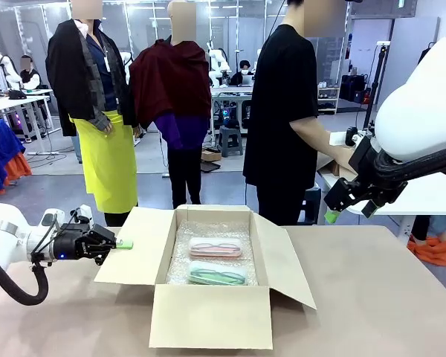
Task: Pack the glasses set securely to prepare it for shipping.
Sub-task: Position the Package Box on the left side of the table.
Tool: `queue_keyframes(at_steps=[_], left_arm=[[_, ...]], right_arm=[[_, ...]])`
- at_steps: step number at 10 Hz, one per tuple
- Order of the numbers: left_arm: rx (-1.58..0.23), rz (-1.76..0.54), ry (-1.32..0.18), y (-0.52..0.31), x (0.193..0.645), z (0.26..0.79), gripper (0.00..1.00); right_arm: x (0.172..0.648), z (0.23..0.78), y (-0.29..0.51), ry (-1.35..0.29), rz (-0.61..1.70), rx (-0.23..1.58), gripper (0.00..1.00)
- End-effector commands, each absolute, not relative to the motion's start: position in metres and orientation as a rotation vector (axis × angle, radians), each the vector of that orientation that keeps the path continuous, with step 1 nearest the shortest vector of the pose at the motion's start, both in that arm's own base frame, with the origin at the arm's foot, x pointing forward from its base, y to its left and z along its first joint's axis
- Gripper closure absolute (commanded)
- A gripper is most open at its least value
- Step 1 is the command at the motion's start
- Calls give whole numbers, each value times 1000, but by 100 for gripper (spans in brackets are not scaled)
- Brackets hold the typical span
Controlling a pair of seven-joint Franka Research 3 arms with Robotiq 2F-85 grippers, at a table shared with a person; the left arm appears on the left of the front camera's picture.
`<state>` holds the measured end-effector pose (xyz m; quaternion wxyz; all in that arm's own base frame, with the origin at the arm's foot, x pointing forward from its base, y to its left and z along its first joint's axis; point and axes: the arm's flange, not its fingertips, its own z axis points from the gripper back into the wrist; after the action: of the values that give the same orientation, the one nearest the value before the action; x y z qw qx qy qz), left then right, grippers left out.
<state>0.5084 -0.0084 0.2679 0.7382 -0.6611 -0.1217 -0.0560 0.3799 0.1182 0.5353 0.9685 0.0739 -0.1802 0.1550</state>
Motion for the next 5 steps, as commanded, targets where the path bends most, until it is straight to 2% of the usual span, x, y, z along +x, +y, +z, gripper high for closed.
queue_keyframes(at_steps=[1, 5], left_arm=[[-1453, -125, -268, -9, 508, 269, 100], [-1453, -125, -268, -9, 508, 269, 100]], right_arm=[[382, 536, 116, -370, 334, 149, 0], [382, 536, 116, -370, 334, 149, 0]])
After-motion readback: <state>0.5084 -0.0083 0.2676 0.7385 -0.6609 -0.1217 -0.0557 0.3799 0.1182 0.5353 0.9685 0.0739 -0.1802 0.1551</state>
